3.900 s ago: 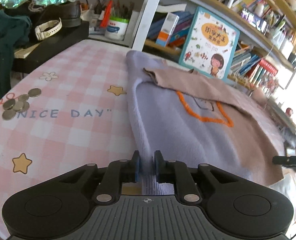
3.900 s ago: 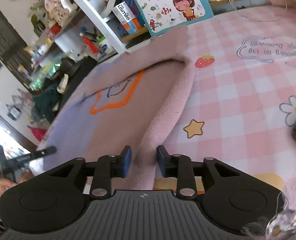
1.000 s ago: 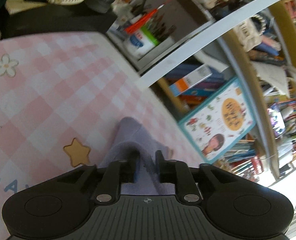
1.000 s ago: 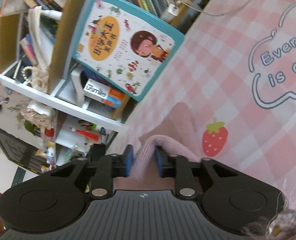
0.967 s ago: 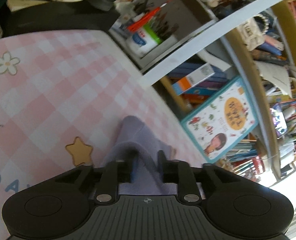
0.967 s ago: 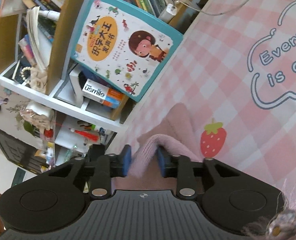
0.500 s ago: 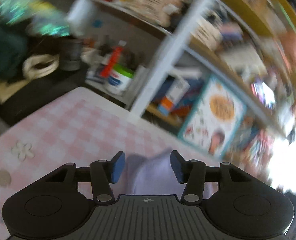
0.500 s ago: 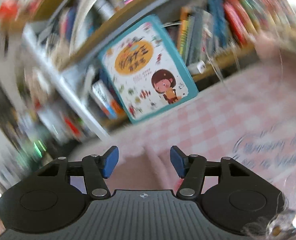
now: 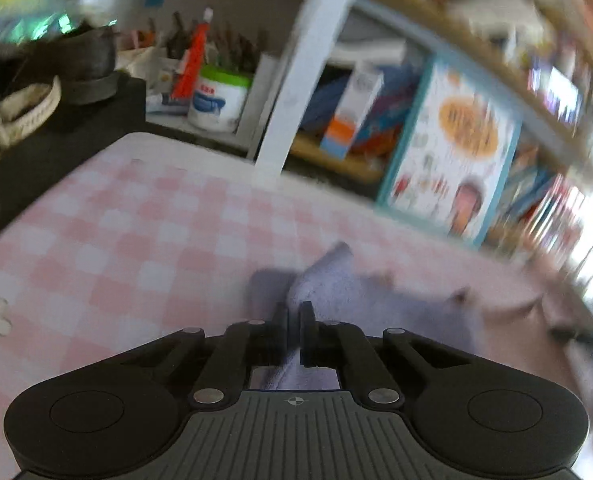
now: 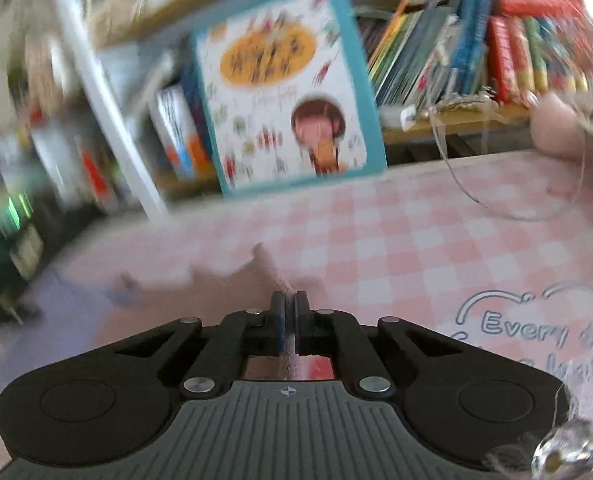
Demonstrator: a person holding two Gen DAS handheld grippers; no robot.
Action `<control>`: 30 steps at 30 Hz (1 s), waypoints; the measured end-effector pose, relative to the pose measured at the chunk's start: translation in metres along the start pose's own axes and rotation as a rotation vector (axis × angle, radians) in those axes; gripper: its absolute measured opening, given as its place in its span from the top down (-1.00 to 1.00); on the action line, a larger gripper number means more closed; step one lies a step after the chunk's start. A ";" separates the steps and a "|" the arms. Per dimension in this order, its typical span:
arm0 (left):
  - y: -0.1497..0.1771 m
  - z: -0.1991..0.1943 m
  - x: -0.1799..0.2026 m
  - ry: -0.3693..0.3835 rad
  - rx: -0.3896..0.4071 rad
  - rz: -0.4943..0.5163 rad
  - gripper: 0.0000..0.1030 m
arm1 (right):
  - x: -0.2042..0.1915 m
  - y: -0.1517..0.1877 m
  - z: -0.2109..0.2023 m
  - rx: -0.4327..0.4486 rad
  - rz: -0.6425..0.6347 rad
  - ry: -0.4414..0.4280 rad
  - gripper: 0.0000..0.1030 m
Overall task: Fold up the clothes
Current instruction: 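Lower the folded hem onto the sweater and open both tools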
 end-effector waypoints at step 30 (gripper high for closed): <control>0.029 0.001 -0.024 0.050 -0.050 -0.202 0.58 | 0.010 0.047 -0.008 -0.171 0.234 -0.094 0.65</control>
Point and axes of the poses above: each gripper's, at about its wrist camera, not at the fingertips, and z roughly the way its jaws point, x to its right, y to its underside, the point moved 9 cm from there along z, roughly the way its jaws point, and after that the axes turned 4 degrees about z, right-handed, at the moved point
